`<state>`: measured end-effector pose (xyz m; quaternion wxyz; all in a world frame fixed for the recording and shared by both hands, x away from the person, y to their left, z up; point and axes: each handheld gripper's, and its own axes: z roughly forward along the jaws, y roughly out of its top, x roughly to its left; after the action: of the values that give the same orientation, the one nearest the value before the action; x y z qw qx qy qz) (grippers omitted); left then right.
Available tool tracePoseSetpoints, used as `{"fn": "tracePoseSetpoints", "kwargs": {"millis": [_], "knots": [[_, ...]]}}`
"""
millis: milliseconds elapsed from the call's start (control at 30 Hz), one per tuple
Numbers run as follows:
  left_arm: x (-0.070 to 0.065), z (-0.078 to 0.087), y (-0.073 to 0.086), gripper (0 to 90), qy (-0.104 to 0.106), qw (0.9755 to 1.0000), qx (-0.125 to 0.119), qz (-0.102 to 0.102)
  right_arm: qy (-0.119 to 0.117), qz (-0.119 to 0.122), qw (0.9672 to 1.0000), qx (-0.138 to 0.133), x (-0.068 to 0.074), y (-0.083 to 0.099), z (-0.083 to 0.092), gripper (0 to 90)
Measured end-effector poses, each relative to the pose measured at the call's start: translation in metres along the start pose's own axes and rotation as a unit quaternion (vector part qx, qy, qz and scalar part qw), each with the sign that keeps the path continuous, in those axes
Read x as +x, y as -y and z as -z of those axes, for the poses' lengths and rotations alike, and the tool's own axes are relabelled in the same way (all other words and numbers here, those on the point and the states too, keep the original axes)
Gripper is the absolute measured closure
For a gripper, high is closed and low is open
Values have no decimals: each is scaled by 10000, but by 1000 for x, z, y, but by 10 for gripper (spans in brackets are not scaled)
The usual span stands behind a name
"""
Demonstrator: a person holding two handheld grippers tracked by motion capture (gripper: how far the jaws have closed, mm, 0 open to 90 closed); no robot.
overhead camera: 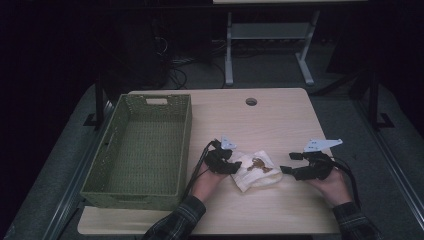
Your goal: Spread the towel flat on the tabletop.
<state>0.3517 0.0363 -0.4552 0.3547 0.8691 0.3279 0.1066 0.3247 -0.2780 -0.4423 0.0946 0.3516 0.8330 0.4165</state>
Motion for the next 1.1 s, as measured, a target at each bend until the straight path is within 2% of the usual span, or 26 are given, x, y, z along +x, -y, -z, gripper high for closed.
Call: {"fn": "tracePoseSetpoints", "kwargs": {"millis": [33, 100, 133, 167, 233, 300, 367, 500, 567, 633, 800, 867, 1000, 1100], "knots": [[-2, -1, 0, 559, 47, 10000, 47, 25, -24, -3, 10000, -9, 0, 0, -1, 305], [-3, -2, 0, 645, 59, 9999, 98, -49, -53, -23, 10000, -3, -1, -1, -3, 309], [-4, -2, 0, 730, 74, 9999, 110, -80, -88, 7, 10000, -9, -2, -2, -6, 316], [-5, -1, 0, 730, 91, 9999, 110, -66, -88, 7, 10000, -9, -2, -2, -6, 316], [-6, 2, -2, 806, 169, 9998, 76, -65, -109, -14, 9999, -8, -2, -4, -8, 322], [-6, 6, -3, 839, 225, 9997, -20, -65, -132, -8, 9999, -15, -2, -6, -11, 333], [-8, 11, -6, 844, 247, 9996, -129, -90, -151, 40, 9999, -11, -3, -8, -15, 344], [-13, 27, -14, 846, 318, 9980, -518, -185, -129, 139, 9998, 25, -5, -13, -20, 367], [-16, 34, -16, 848, 500, 9966, -635, -161, -156, 58, 9999, 23, -6, -14, -21, 370], [-21, 38, -17, 850, 654, 9949, -738, -188, -128, 91, 9999, -8, -8, -15, -20, 376], [-40, 41, -13, 853, 1029, 9920, -634, -367, -140, 76, 9998, -107, -11, -18, -14, 404], [-49, 38, -7, 853, 1176, 9907, -580, -370, -168, 80, 9997, -128, -10, -19, -13, 413], [-62, 29, 3, 852, 1328, 9892, -413, -462, -238, 125, 9993, -248, -8, -27, -13, 449], [-64, 24, 7, 851, 1322, 9893, -327, -514, -263, 283, 9992, -137, -4, -39, -19, 468]]}}
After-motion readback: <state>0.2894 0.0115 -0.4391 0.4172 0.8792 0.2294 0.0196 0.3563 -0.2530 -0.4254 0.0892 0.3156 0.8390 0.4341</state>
